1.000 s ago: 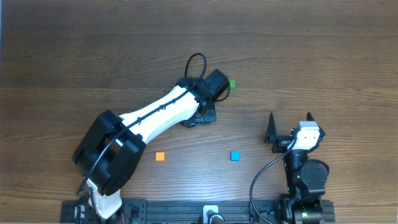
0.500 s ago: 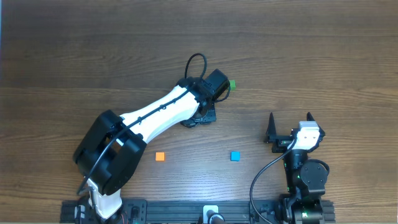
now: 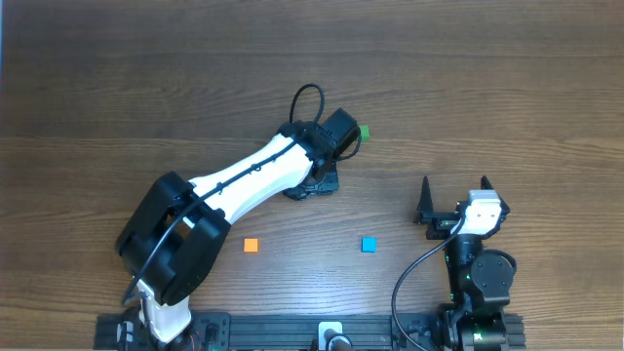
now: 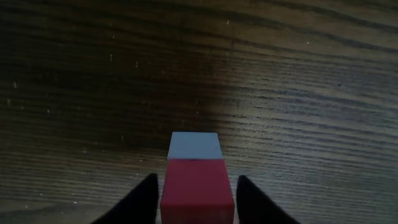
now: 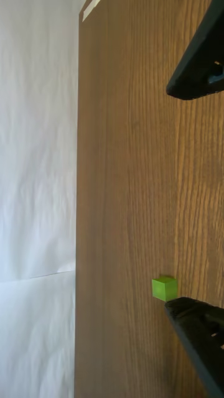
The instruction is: Stack Cubes
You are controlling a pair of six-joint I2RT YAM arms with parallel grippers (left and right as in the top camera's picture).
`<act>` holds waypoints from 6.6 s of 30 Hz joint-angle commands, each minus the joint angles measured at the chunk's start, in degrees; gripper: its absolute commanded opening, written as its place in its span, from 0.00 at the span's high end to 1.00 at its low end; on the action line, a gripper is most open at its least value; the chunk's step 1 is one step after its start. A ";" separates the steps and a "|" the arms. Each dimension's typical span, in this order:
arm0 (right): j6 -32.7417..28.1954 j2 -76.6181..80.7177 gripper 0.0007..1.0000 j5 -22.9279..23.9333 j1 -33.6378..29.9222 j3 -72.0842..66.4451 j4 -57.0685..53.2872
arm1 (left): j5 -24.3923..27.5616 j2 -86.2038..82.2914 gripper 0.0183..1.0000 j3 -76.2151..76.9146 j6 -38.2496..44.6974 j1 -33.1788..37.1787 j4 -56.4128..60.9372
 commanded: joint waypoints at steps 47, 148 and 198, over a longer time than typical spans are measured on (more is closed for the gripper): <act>-0.26 -0.50 0.01 -0.48 -0.35 -0.48 0.11 | -3.85 -37.24 0.14 -46.25 0.79 -2.45 14.73; -0.24 -0.50 0.01 -0.48 -0.35 -0.48 0.11 | -0.13 -0.52 0.98 6.03 -0.44 0.02 -6.84; -0.24 -0.50 0.01 -0.48 -0.35 -0.48 0.11 | 0.00 -2.05 0.00 6.05 -0.42 -0.66 -7.41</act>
